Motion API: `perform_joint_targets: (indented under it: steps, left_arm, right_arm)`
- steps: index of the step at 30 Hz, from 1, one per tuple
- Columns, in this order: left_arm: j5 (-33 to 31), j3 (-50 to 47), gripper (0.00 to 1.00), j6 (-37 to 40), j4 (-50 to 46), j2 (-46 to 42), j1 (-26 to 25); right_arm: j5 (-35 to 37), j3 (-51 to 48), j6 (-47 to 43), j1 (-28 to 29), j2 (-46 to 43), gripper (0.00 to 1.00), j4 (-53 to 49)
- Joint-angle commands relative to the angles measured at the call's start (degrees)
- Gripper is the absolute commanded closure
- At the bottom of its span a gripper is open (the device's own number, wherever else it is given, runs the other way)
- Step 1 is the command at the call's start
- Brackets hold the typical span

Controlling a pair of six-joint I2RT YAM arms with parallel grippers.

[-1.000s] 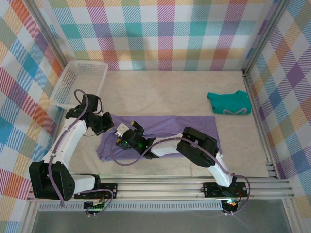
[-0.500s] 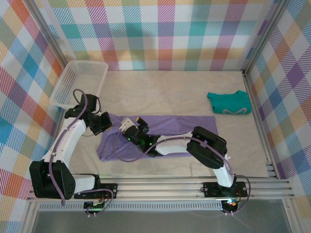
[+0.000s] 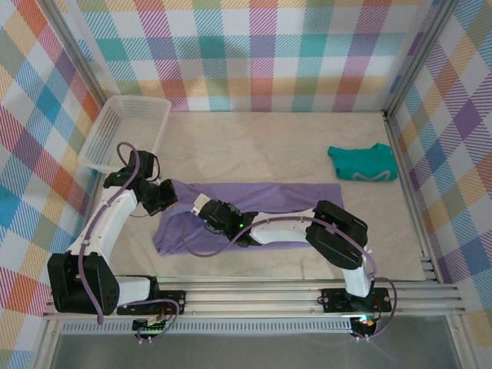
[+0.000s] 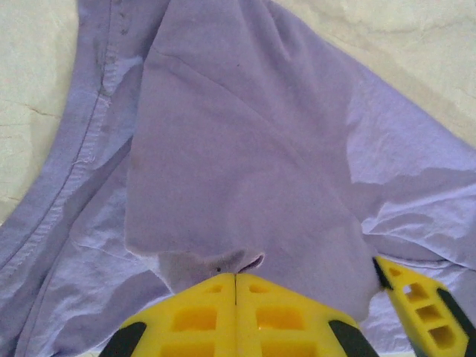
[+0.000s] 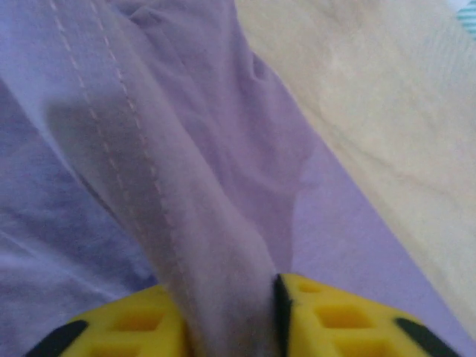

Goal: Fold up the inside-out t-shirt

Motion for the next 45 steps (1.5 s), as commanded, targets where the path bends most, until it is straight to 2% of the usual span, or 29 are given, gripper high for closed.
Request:
perform_joint_targets:
  steps: [1, 6, 9, 11, 13, 15, 18, 23, 26, 28, 34, 38, 45]
  left_arm:
    - [0.4, -3.16, 1.0, -0.55, 1.24, -1.02, 0.75]
    - [0.5, -7.77, 1.0, -3.09, 2.54, -3.41, 0.68]
    - [-0.19, -10.72, 1.0, -4.99, 3.64, -5.66, 0.62]
    - [0.08, -12.93, 0.98, -6.63, 5.04, -6.84, 0.59]
    - [1.01, -14.89, 0.88, -8.16, 6.17, -8.12, 0.59]
    - [0.13, -16.07, 0.76, -8.8, 6.38, -9.8, 0.58]
    - [-4.75, -15.27, 0.6, -8.31, 5.0, -12.12, 0.58]
    - [-8.43, -13.29, 0.44, -7.39, 7.83, -13.04, 0.59]
    - [-11.76, -12.99, 0.35, -6.94, 13.68, -9.52, 0.59]
    - [-13.0, -12.54, 0.27, -6.54, 17.51, -5.62, 0.59]
    - [-14.89, -10.22, 0.02, -4.43, 24.17, 5.59, 0.74]
    - [-16.52, -9.17, 0.0, -1.94, 24.85, 10.04, 0.94]
    - [-11.58, -7.84, 0.0, 0.75, 24.94, 17.0, 1.03]
  right_arm:
    - [-5.97, -0.95, -0.5, -0.26, -2.53, 0.75, -2.63]
    - [-13.41, -3.22, -1.34, -0.2, -3.95, 0.9, -3.76]
    - [-17.93, -3.9, -2.14, -0.33, -4.05, 0.89, -5.47]
    - [-20.03, -4.23, -2.41, -0.4, -3.75, 0.83, -6.85]
    - [-21.62, -4.92, -2.72, -0.44, -4.1, 0.77, -8.46]
    - [-22.9, -5.86, -3.12, -0.66, -5.42, 0.66, -10.34]
    - [-26.25, -6.95, -3.38, -1.92, -8.98, 0.54, -12.74]
    - [-41.49, -7.42, -1.13, -6.44, -14.56, 0.46, -12.17]
    - [-48.56, -6.39, 4.59, -9.13, -12.55, 0.47, -8.01]
    - [-49.36, -5.12, 8.92, -10.3, -9.57, 0.49, -4.95]
    - [-48.68, 1.78, 20.21, -12.24, 1.05, 0.64, -5.19]
    - [-50.0, 1.62, 24.2, -12.2, 4.11, 0.67, -5.25]
    - [-49.59, -0.47, 23.5, -12.81, 1.05, 0.63, -6.57]
